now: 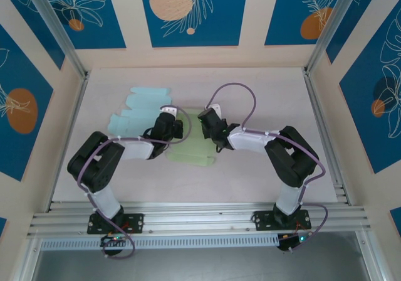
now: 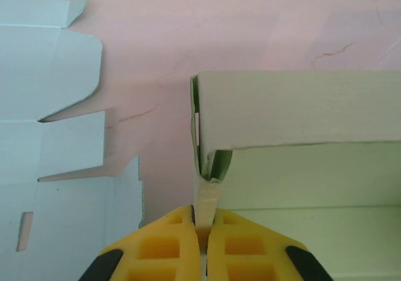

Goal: Fold the paper box

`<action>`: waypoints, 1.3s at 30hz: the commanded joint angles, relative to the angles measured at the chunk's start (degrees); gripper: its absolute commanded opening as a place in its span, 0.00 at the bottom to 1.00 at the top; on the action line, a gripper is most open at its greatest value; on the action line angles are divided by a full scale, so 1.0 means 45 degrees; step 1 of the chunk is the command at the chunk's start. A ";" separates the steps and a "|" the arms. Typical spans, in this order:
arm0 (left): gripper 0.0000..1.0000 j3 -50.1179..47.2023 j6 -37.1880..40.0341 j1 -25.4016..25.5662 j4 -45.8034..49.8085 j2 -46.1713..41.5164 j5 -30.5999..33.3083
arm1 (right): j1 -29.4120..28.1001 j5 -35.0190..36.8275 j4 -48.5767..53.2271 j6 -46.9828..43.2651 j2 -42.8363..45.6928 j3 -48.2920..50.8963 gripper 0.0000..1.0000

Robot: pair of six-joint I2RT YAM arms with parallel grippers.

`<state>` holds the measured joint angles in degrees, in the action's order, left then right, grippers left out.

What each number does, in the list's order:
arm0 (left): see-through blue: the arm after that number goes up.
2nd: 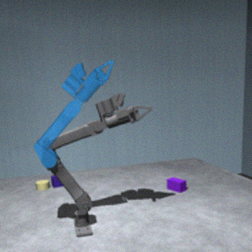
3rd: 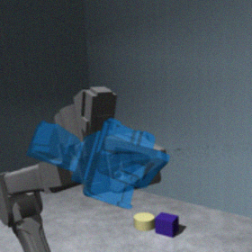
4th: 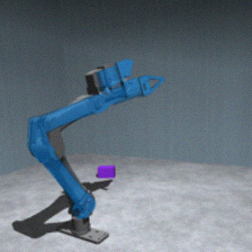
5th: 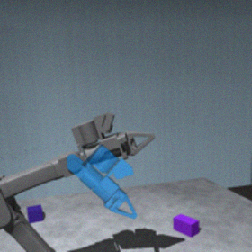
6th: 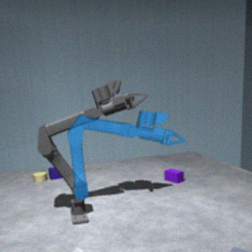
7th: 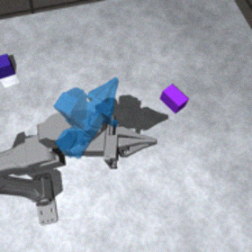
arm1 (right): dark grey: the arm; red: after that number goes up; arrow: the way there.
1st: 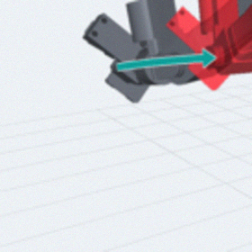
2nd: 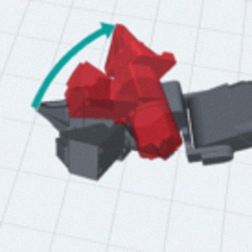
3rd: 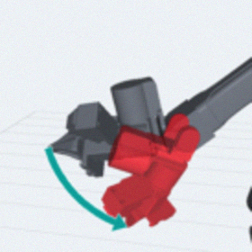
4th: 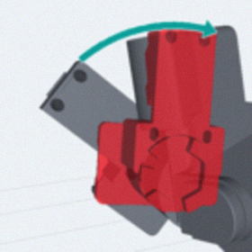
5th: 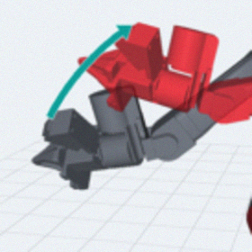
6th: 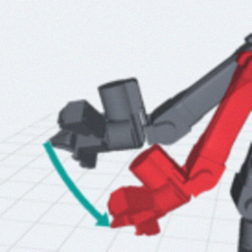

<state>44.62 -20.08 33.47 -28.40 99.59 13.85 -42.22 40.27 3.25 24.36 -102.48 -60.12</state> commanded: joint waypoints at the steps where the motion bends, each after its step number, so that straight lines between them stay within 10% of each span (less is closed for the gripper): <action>1: 0.09 0.0697 0.0028 0.0056 -0.0094 0.0425 0.0022 | -0.0519 -0.1052 0.1132 0.0586 -0.0246 -0.0419 0.00; 11: 0.28 0.0714 0.0397 -0.0544 -0.0035 0.0569 -0.1049 | -0.0538 -0.1434 0.1041 0.0353 -0.0188 -0.0402 0.00; 16: 0.04 0.0578 0.0387 -0.0769 -0.0094 0.0540 -0.1333 | -0.0463 -0.1451 0.1000 0.0382 -0.0062 -0.0313 0.00; 31: 0.00 0.1856 -0.0631 0.0091 0.4263 -0.0061 0.2463 | -0.0557 0.0099 0.4864 0.2483 0.0351 -0.1032 0.00; 39: 0.00 0.2148 -0.1730 0.0276 0.6384 -0.0772 0.0226 | -0.0557 0.0111 0.6096 0.2242 -0.0340 -0.1360 0.15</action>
<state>53.01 -25.21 35.16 -4.73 98.21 15.64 -44.60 38.54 22.13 34.11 -102.54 -65.65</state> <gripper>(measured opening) 0.090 0.143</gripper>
